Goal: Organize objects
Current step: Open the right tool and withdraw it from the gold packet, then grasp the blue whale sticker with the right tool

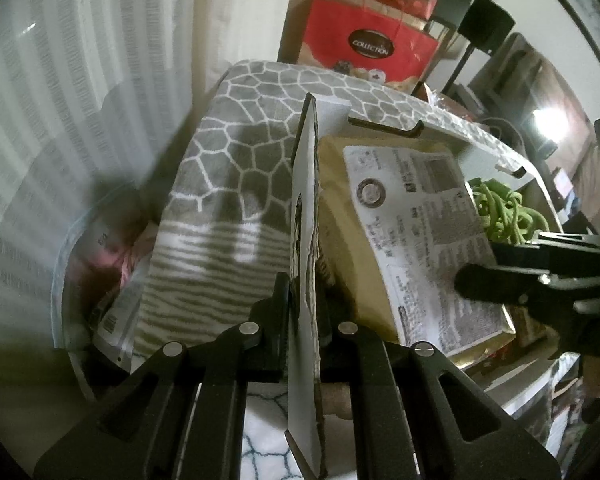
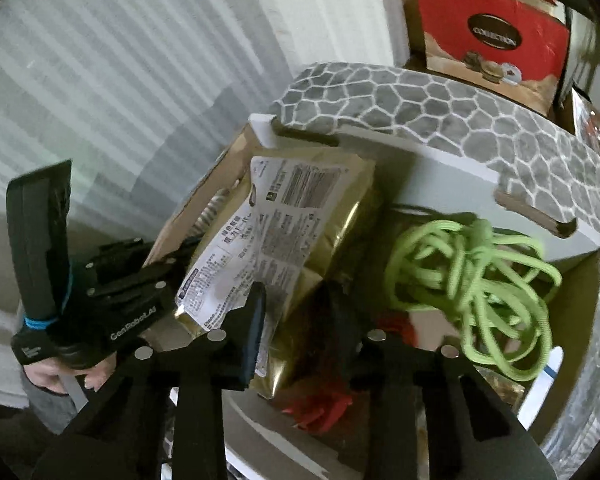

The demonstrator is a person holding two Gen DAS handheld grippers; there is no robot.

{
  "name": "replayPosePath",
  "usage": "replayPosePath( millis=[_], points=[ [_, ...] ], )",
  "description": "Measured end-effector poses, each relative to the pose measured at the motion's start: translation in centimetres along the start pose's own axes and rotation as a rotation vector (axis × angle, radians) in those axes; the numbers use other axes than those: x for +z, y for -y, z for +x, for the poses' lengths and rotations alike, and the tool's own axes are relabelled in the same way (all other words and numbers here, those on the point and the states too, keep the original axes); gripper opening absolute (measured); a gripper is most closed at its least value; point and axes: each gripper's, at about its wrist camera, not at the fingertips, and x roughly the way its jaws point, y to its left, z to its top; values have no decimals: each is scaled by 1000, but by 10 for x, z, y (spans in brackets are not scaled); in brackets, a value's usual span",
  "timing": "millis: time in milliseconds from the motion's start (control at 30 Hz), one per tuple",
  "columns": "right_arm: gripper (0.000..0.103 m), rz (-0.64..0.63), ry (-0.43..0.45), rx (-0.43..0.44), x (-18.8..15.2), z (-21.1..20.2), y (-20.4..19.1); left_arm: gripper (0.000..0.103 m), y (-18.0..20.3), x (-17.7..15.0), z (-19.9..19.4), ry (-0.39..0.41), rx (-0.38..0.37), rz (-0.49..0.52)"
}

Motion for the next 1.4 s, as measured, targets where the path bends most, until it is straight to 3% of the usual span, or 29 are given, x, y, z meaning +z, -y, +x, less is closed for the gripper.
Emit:
replayPosePath(
  millis=[133, 233, 433, 600, 633, 767, 967, 1233, 1400],
  points=[
    [29, -19, -7, -3, -3, -3, -5, 7, 1, 0, 0, 2, 5, 3],
    [30, 95, -23, 35, -2, -4, 6, 6, 1, 0, 0, 3, 10, 5],
    [43, 220, -35, 69, -12, -9, 20, 6, 3, 0, -1, 1, 7, 5],
    [42, 181, -64, 75, -19, -9, 4, 6, 3, -1, -1, 2, 7, 0],
    [37, 176, -65, 71, -19, -8, 3, 6, 3, -1, -1, 2, 8, -1],
    [33, 265, -52, 85, -17, -3, 7, 6, 4, 0, -1, 3, 10, -7],
    [31, 278, -46, 99, -22, -6, 10, 6, 3, 1, -1, 0, 7, -15],
    [34, 133, 55, -71, -24, -53, 6, 6, 6, 1, 0, 12, 30, 14],
    [36, 129, 129, -185, -30, -100, 33, 6, 7, 1, 0, 15, 32, 10]
  ],
)
